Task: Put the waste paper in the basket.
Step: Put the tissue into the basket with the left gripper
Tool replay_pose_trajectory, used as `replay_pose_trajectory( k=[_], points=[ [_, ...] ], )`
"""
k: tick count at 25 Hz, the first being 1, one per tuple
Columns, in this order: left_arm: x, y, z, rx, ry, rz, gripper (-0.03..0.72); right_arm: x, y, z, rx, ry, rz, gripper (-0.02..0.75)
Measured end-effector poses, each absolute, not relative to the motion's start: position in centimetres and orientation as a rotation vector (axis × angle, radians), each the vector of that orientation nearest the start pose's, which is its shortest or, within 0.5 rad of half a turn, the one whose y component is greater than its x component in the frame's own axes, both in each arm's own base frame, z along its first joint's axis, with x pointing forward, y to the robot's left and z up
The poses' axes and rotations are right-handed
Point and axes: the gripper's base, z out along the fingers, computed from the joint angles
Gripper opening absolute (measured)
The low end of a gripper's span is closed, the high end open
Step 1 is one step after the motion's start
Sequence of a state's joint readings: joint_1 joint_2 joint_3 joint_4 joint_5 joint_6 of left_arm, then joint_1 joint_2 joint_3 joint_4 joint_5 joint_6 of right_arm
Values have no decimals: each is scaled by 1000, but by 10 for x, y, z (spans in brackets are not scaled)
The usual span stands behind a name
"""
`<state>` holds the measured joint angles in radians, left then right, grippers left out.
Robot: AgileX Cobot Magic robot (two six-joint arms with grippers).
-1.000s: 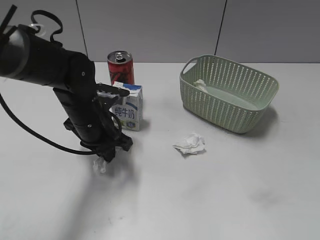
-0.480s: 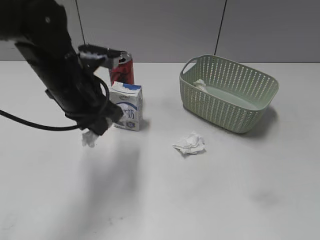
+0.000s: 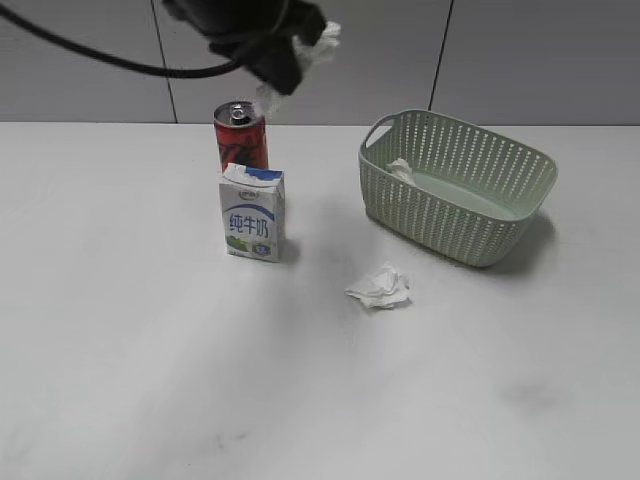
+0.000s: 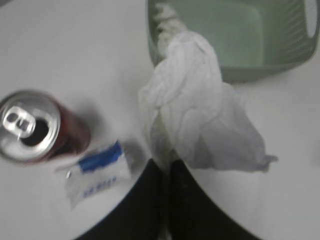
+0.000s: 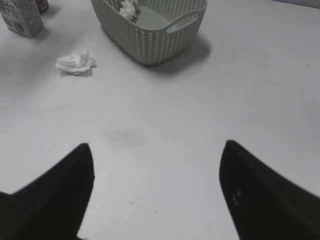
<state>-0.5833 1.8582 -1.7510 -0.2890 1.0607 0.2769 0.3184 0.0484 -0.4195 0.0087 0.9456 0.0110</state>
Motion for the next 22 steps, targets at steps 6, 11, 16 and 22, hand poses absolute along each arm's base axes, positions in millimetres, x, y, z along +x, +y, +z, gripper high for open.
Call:
replay_pose_trajectory(
  k=[6,11,16,22],
  points=[
    [359,-323,309,1119,2333,-555,6,14,5,263,-315,2041,214,592],
    [371,-373,272,1107,2223,-592,6,14,5,263,-315,2041,214,591],
    [386,-392,244,1008,2113,-597,47,14,5,263,-315,2041,214,591],
    [393,-398,222,986,2108,-588,496,14,5,263,-314,2041,214,591]
  ],
)
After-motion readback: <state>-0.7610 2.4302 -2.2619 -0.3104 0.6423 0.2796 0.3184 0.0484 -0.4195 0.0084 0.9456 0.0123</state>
